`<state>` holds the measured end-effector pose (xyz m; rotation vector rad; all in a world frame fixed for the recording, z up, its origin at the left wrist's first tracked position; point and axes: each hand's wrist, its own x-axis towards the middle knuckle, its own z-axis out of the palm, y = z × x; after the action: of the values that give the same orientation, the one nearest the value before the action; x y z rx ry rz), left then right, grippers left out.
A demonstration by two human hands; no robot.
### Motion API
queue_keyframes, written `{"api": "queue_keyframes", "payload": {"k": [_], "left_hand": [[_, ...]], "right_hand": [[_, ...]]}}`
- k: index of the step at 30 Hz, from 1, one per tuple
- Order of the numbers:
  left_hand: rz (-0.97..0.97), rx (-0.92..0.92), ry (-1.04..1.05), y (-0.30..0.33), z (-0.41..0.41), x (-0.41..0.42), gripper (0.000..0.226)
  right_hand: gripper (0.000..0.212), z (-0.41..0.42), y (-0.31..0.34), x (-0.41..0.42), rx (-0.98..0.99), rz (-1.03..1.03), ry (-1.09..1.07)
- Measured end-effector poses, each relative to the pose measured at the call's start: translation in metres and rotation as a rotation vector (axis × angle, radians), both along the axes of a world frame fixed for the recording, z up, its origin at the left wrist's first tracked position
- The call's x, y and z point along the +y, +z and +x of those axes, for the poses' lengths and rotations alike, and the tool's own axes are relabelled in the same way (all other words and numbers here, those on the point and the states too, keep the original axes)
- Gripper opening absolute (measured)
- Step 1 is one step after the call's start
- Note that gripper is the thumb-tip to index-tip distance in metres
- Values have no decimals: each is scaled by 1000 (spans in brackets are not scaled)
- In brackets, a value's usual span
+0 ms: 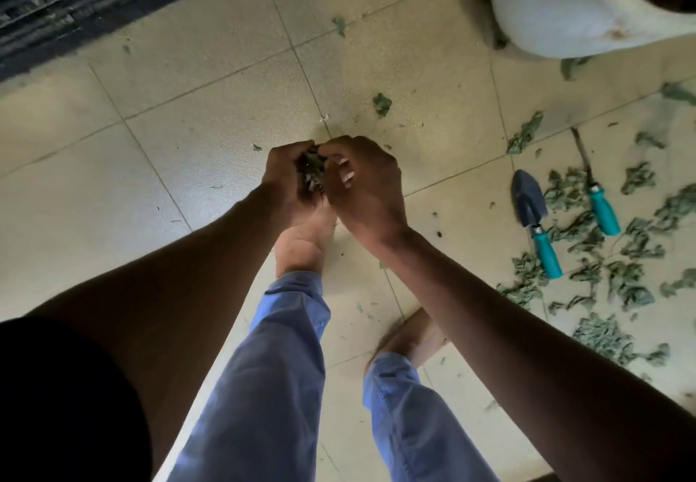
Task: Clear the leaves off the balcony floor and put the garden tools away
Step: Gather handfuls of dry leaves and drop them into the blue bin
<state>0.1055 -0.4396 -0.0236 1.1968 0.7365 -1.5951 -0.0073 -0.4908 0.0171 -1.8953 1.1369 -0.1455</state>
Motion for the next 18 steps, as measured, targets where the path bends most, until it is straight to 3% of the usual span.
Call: {"api": "queue_keyframes", "payload": {"k": [5,8,10,14,18], "left_hand": [[55,20,91,-7,11,2,34],[59,23,97,-9,17,4,34],[66,30,88,-8,21,5,34],[88,34,94,-1,30,7,33],[117,25,100,6,40,6,35]], "right_hand": [[27,-2,-34,-59,202,-291,2],[41,4,-67,-85,482,-290,109],[44,8,-84,-91,559,-275,176],[42,13,-98,-95,530,-206,273],[19,25,-73,-87,383,-124,150]]}}
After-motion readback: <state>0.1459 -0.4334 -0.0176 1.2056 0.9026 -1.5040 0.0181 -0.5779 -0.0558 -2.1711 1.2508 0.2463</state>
